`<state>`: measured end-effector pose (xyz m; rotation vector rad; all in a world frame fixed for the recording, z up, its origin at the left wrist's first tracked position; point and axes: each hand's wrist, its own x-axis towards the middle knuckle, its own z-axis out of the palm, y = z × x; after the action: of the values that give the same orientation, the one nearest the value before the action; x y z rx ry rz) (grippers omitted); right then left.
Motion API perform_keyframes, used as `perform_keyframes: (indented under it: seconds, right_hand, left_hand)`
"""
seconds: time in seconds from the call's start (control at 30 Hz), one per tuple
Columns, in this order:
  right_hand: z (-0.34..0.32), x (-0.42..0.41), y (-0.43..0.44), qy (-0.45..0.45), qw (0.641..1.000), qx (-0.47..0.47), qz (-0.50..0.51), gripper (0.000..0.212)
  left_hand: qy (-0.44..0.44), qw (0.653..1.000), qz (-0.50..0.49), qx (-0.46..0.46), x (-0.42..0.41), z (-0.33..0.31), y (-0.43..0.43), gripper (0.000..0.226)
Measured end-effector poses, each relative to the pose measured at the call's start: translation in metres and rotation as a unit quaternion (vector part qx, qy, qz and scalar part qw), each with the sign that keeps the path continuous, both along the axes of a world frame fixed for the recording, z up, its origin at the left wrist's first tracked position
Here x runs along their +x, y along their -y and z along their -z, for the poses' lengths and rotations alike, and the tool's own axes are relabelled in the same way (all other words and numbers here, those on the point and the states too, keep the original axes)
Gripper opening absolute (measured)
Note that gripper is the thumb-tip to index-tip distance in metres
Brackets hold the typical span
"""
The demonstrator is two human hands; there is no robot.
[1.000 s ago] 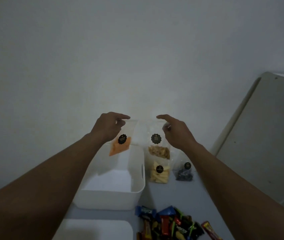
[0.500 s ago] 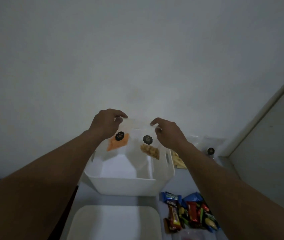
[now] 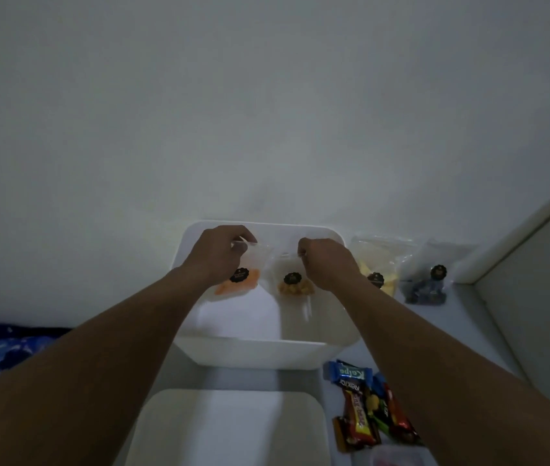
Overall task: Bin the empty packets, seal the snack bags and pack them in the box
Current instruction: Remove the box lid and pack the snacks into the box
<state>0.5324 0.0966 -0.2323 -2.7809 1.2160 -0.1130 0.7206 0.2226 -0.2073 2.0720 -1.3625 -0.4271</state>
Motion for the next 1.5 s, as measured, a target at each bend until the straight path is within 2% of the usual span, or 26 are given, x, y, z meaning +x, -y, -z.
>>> perform_keyframes:
  seconds: [0.1, 0.17, 0.43, 0.53, 0.77, 0.9, 0.97, 1.03, 1.1, 1.27, 1.4, 1.5]
  right_hand:
    - [0.0, 0.001, 0.004, -0.052, 0.993, -0.104, -0.028, 0.019]
    - [-0.003, 0.002, 0.005, -0.08, 0.986, -0.142, -0.032, 0.016]
    - [-0.01, 0.0, 0.007, -0.119, 0.981, -0.145, -0.04, 0.023]
    - [-0.012, 0.001, 0.008, -0.121, 0.98, -0.151, -0.034, 0.025]
    - [-0.023, -0.016, 0.016, -0.051, 0.985, -0.166, -0.004, 0.032]
    - [-0.018, -0.041, 0.016, 0.022, 0.994, -0.092, 0.062, 0.04]
    - [-0.014, -0.05, 0.014, 0.052, 0.995, 0.003, 0.088, 0.043]
    - [-0.009, -0.056, 0.011, 0.064, 0.984, 0.13, 0.104, 0.056]
    - [-0.003, -0.062, 0.009, 0.067, 0.972, 0.201, 0.106, 0.067]
    - [0.0, -0.069, 0.0, 0.099, 0.968, 0.216, 0.082, 0.07]
    - [0.0, -0.068, -0.001, 0.084, 0.973, 0.204, 0.072, 0.07]
    - [0.0, -0.07, 0.0, 0.089, 0.972, 0.203, 0.075, 0.07]
  left_hand:
    - [-0.016, 1.0, 0.012, 0.012, -0.002, 0.008, 0.003, 0.021]
    - [-0.024, 0.999, 0.013, 0.019, -0.002, 0.009, 0.007, 0.022]
    - [-0.026, 0.999, 0.023, 0.018, -0.004, -0.013, 0.023, 0.026]
    - [-0.056, 0.997, 0.037, 0.028, -0.01, -0.01, 0.028, 0.025]
    - [-0.098, 0.993, 0.058, 0.041, -0.042, 0.011, 0.045, 0.029]
    - [-0.088, 0.993, 0.067, 0.045, -0.06, 0.031, 0.058, 0.029]
    - [-0.08, 0.994, 0.059, 0.041, -0.069, 0.042, 0.063, 0.023]
    - [-0.049, 0.998, 0.039, 0.018, -0.076, 0.048, 0.065, 0.019]
    - [-0.019, 1.0, 0.015, -0.005, -0.081, 0.051, 0.067, 0.016]
    - [0.054, 0.998, -0.019, 0.001, -0.088, 0.05, 0.071, 0.024]
    - [0.06, 0.997, -0.03, -0.024, -0.09, 0.051, 0.069, 0.028]
    - [0.125, 0.991, -0.036, -0.042, -0.09, 0.045, 0.064, 0.027]
